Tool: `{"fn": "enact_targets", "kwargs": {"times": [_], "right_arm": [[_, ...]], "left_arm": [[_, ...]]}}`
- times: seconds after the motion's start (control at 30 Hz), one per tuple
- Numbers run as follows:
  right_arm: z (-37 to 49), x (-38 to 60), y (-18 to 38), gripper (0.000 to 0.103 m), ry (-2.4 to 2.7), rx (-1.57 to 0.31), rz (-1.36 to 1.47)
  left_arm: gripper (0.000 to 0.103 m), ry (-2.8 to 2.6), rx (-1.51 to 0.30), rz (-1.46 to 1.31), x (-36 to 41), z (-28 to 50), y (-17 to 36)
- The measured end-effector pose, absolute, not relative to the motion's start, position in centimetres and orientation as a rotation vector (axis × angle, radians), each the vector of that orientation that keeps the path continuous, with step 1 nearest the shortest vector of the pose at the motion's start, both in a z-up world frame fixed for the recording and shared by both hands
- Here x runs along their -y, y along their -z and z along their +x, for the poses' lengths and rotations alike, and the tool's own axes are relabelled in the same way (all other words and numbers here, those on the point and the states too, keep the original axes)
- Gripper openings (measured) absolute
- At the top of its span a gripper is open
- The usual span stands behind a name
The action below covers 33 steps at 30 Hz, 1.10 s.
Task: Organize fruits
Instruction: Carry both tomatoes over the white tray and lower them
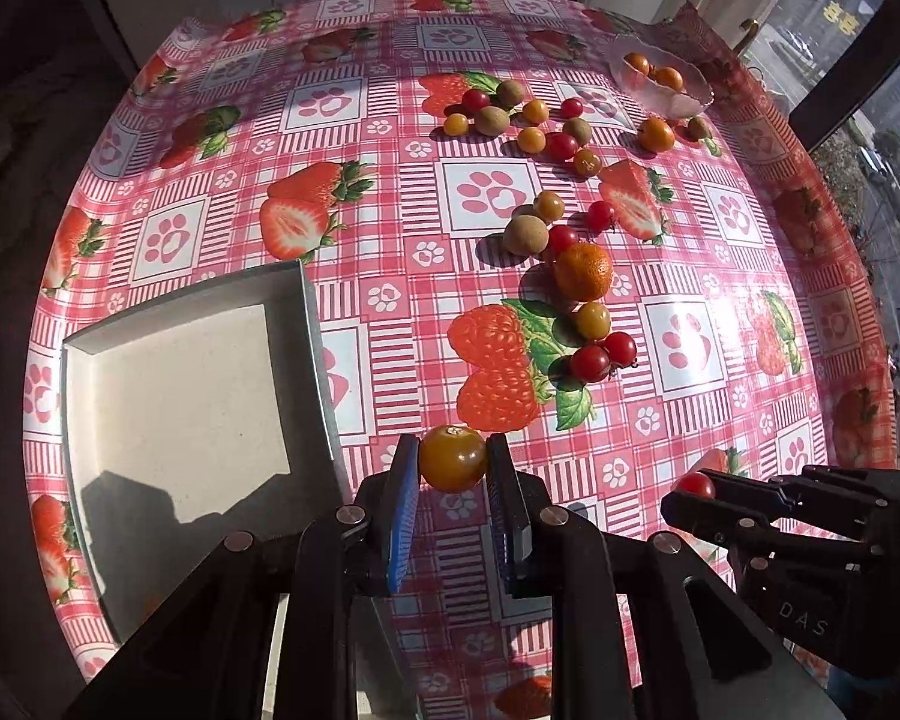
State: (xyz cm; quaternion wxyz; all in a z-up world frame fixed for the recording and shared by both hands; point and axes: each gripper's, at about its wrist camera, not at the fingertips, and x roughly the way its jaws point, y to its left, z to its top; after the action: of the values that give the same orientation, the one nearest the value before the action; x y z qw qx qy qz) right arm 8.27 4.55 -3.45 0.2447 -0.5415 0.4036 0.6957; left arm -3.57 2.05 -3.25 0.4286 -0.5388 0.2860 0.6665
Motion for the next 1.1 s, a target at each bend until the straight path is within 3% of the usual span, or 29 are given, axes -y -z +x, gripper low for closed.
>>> {"fn": "enact_targets", "kwargs": {"times": [1.1], "right_arm": [[-6.7,1.6,-0.3,0.022,-2.167,-0.871,-1.674]], "left_arm": [[0.024,-1.923,-0.575,-1.472,11.7,-14.6,1.9]]}}
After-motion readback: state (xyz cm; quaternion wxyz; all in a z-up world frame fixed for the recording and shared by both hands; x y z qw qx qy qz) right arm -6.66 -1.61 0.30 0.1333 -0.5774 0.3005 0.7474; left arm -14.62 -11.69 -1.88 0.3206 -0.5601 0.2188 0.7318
